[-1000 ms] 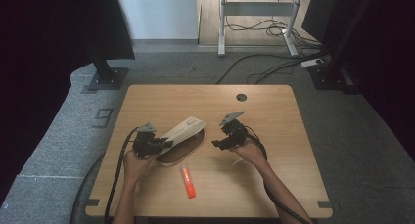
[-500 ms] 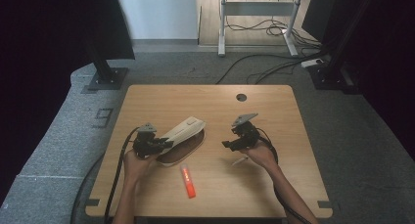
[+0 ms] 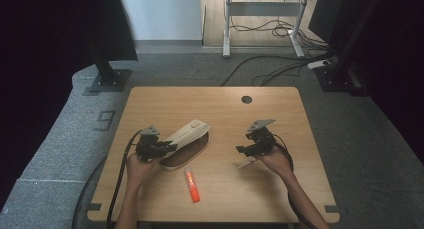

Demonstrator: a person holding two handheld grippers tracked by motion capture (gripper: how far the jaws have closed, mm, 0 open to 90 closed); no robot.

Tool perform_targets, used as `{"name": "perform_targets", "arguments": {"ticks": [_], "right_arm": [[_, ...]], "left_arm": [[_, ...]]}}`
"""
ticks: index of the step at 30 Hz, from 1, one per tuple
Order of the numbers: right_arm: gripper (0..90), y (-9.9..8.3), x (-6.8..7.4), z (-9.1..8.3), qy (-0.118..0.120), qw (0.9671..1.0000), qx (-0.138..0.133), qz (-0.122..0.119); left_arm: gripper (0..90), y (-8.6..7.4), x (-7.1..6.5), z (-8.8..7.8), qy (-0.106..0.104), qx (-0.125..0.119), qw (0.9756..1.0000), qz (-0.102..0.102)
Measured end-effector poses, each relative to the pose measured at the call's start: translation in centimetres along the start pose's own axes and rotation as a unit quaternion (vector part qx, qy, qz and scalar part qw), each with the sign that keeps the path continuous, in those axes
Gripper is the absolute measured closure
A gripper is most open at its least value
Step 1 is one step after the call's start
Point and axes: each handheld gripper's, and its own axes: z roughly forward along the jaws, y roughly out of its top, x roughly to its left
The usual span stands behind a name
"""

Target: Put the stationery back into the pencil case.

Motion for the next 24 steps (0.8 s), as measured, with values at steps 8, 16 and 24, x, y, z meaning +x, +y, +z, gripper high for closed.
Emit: {"name": "perform_targets", "arguments": {"ticks": [8, 16, 24], "right_arm": [[27.9, -1.1, -0.5, -0.8, -0.006, 1.0, -0.002, 0.007], [27.9, -2.5, -1.0, -1.5, -0.01, 0.9998, -0.001, 0.017], [27.9, -3.9, -1.5, -1.8, -0.013, 0.9995, 0.003, 0.028]], "left_arm": [[72.9, 0.0, -0.1, 0.0, 0.001, 0.001, 1.0, 0.003], [72.8, 0.0, -0.1, 0.0, 0.002, 0.001, 1.0, 0.003], [72.8, 0.0, -0.1, 0.0, 0.002, 0.001, 1.0, 0.004]]}}
